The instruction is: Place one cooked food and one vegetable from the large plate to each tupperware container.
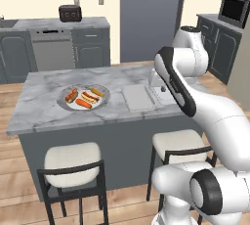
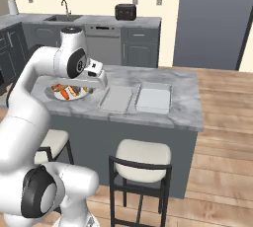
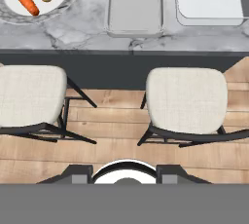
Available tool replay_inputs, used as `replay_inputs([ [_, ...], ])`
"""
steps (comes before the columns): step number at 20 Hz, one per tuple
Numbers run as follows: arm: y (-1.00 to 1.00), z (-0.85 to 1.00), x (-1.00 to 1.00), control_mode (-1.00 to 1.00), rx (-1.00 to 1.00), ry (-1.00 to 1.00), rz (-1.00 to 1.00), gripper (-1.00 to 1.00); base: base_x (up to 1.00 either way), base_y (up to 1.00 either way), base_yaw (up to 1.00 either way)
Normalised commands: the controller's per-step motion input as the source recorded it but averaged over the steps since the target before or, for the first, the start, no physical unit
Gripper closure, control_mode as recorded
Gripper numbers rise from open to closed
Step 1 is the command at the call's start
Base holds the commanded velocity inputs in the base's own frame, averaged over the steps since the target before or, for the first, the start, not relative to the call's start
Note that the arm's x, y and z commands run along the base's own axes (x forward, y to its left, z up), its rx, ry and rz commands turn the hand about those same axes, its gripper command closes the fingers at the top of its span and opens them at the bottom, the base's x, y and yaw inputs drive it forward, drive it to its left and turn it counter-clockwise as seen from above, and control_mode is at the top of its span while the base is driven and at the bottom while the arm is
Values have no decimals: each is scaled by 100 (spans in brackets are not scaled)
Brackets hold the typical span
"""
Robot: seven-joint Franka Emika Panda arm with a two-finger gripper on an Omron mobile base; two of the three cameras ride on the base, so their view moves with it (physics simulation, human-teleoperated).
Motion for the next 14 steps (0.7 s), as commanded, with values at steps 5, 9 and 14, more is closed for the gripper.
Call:
replay_inputs([
  [5, 0, 0, 0, 100, 0, 0, 0, -100, 4, 6, 0],
  [9, 0, 0, 0, 100, 0, 0, 0, -100, 27, 33, -8],
  [14, 0, 0, 0, 100, 0, 0, 0, -100, 27, 26, -3],
])
